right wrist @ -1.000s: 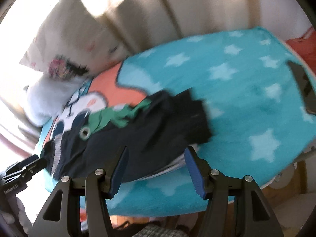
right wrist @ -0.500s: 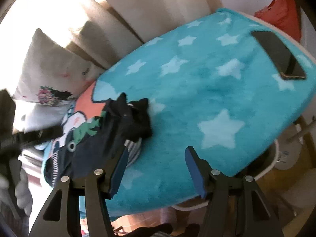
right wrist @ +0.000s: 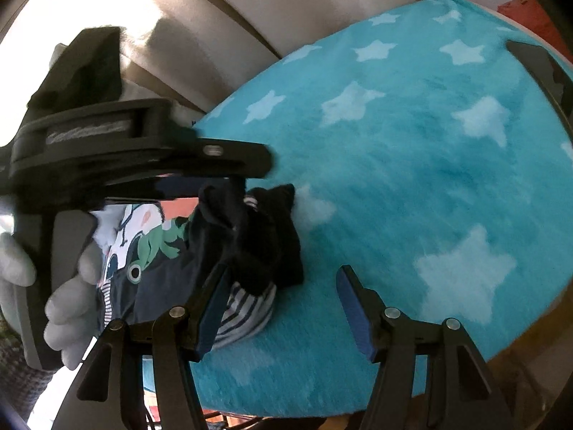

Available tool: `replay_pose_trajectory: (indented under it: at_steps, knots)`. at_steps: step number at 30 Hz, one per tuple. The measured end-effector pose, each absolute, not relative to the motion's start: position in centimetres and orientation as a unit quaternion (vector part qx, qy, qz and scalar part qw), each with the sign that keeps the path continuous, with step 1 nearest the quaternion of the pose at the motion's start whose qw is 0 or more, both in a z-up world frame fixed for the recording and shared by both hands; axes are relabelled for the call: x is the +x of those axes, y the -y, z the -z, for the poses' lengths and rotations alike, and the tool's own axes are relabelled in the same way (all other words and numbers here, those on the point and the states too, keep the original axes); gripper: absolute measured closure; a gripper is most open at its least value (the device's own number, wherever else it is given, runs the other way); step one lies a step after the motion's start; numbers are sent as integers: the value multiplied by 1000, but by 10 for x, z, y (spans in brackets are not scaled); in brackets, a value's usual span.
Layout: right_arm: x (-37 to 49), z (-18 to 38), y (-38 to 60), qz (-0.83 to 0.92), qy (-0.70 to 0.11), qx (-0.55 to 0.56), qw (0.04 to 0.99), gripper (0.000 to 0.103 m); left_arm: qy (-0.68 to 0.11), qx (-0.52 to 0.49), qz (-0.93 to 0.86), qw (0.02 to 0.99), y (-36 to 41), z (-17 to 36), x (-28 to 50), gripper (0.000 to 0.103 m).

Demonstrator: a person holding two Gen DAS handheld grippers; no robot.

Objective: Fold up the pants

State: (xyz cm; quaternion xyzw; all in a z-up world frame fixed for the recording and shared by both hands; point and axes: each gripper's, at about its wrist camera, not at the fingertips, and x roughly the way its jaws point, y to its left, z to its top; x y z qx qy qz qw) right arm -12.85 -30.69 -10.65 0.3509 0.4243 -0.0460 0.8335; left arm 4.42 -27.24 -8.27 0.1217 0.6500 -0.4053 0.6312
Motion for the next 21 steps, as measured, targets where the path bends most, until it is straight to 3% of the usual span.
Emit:
replay_pose_trajectory:
  at_steps: [6,7,8,9,10,12,21]
  knots:
    - [-115,107,306,32,-422,353,834,38,-657,141,421,609,282,94,39,33]
    - [-114,108,304,29,-424,351,834,38,-651,155,420,613,282,93,37,43]
    - [-112,108,303,25,-425,350,834,45,-647,164,418,616,283,93,36,66]
    - [-111,109,303,19,-429,350,832,68,-647,171,421,613,283,93,34,72]
    - [-109,110,303,10,-433,358,827,75,-646,171,421,614,282,92,33,72]
    - [-109,109,305,10,-430,371,823,78,-641,164,423,619,277,88,33,75]
    - [-107,71,286,-13,-413,367,833,79,-635,31,439,634,210,51,53,79]
